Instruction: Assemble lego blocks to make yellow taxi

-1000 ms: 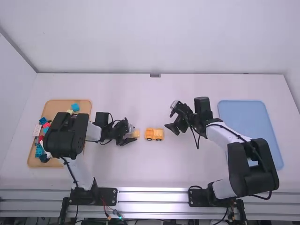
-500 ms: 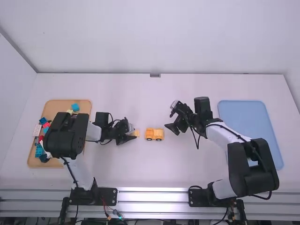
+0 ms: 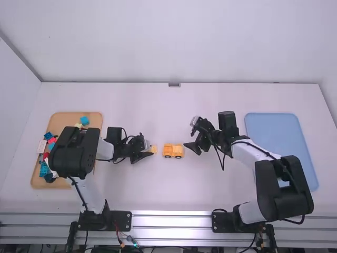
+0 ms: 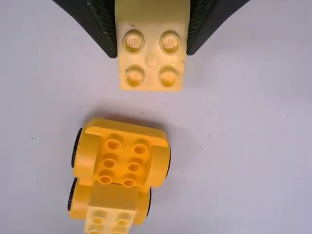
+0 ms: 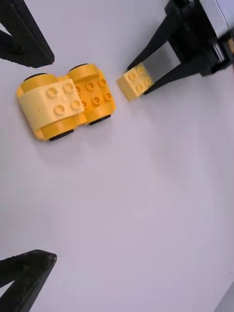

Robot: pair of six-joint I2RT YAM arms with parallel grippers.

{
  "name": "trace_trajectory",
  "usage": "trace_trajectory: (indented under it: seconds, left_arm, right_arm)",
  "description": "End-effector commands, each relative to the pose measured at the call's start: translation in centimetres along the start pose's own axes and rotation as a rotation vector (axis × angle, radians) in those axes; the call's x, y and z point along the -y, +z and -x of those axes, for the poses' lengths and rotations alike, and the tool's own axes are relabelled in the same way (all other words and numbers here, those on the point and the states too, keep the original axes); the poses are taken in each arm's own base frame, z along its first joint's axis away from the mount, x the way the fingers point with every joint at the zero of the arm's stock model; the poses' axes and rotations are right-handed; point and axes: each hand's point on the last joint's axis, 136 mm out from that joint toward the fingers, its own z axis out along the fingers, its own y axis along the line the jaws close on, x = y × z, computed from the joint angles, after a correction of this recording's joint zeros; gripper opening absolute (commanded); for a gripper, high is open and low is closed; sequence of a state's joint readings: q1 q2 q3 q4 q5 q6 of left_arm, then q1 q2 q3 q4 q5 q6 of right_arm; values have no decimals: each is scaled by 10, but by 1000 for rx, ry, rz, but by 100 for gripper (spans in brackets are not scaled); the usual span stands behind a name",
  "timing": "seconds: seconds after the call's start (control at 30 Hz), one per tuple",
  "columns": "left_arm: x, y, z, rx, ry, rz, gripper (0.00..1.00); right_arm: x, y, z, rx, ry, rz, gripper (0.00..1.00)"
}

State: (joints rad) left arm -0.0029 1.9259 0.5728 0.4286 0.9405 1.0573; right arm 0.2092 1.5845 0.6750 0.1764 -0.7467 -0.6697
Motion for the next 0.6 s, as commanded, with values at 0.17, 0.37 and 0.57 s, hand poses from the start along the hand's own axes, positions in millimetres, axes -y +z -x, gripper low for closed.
trace_trajectory:
  seconds: [0.17, 0.37, 0.57]
  left_arm:
    - [-1, -11, 38, 93, 59, -3, 29]
    - [5, -12, 59, 164, 97, -40, 30]
    - [11, -2, 68, 146, 104, -109, 25]
  right_arm:
    - [-38, 26, -30, 121, -44, 142, 99]
    - [-46, 54, -43, 143, -100, 171, 99]
    - [-49, 78, -49, 148, -131, 203, 99]
